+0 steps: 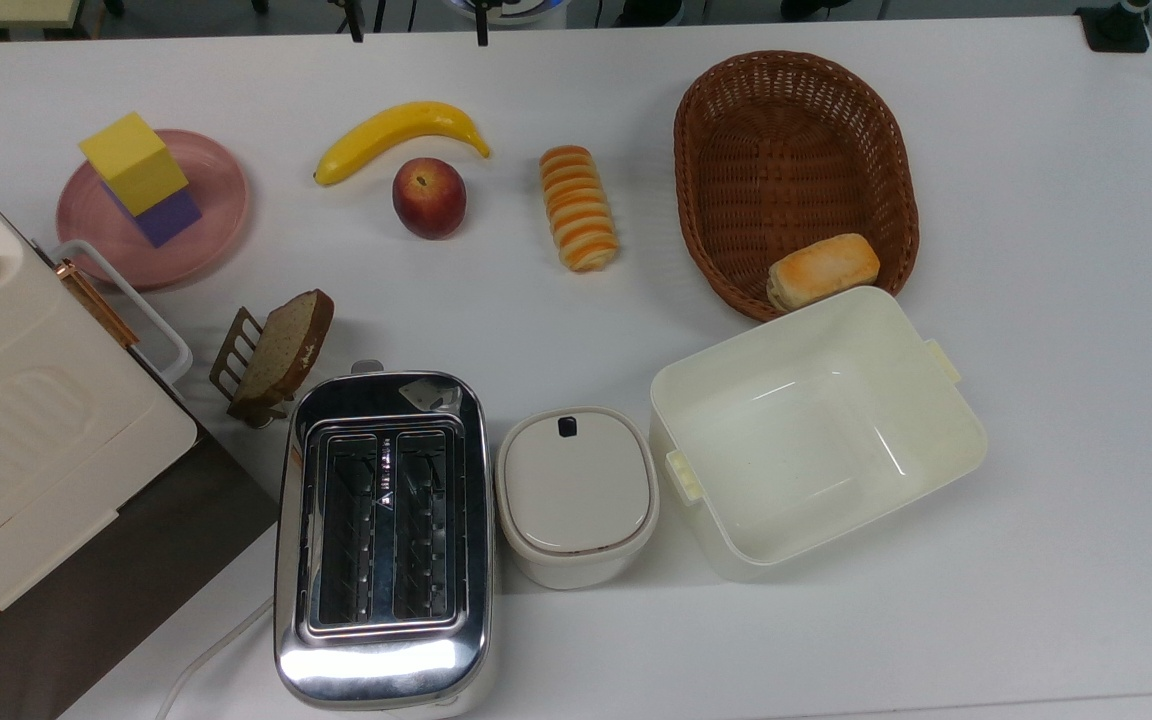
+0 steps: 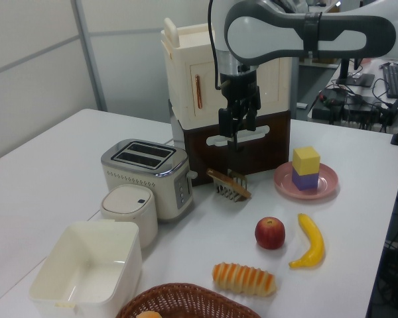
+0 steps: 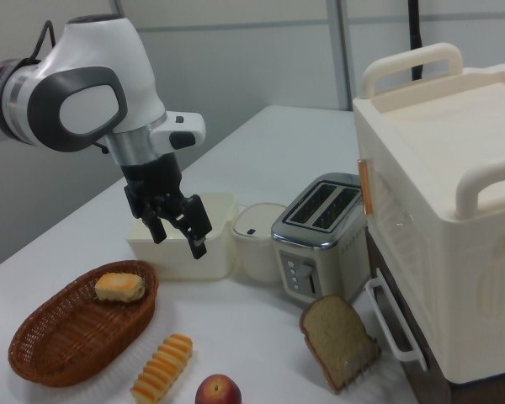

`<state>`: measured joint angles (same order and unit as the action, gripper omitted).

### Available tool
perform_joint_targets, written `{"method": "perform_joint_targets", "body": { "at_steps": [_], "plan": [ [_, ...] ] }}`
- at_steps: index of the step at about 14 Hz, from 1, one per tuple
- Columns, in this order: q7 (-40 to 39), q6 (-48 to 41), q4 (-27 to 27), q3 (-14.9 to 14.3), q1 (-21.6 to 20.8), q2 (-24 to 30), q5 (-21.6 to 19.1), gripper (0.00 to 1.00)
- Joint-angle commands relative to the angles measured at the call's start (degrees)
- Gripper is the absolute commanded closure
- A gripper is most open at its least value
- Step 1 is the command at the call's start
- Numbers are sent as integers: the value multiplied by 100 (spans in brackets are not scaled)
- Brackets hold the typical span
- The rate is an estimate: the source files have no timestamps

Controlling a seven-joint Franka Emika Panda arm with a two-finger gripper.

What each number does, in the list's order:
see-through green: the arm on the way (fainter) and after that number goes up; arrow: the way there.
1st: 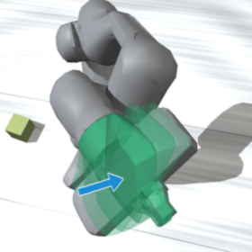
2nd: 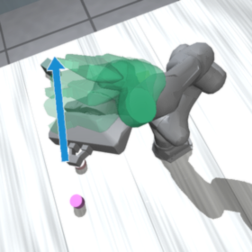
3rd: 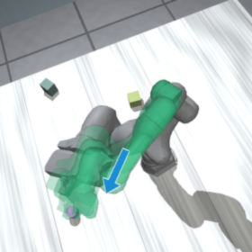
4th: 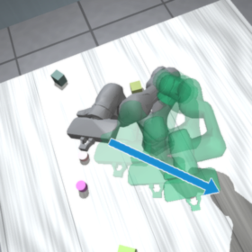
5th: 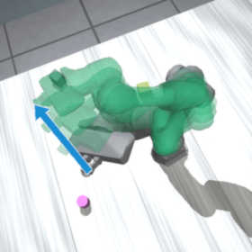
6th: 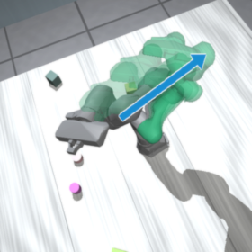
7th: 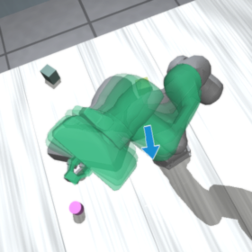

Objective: Put the yellow cube on the table
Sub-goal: 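Move the gripper over toward the pink plate with stacked cubes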

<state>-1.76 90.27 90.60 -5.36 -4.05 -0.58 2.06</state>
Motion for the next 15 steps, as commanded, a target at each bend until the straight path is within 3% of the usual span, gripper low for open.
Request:
{"method": "perform_joint_targets", "body": {
  "at_steps": [1, 5, 11, 15],
  "plan": [
    [-26, 78, 1, -36, 62, 93, -145, 0],
    [403, 105, 132, -97, 447, 294, -294, 0],
    [1211, 270, 510, -1132, 379, 428, -356, 0],
    [1993, 1166, 976, -1503, 396, 401, -356, 0]
  ]
}}
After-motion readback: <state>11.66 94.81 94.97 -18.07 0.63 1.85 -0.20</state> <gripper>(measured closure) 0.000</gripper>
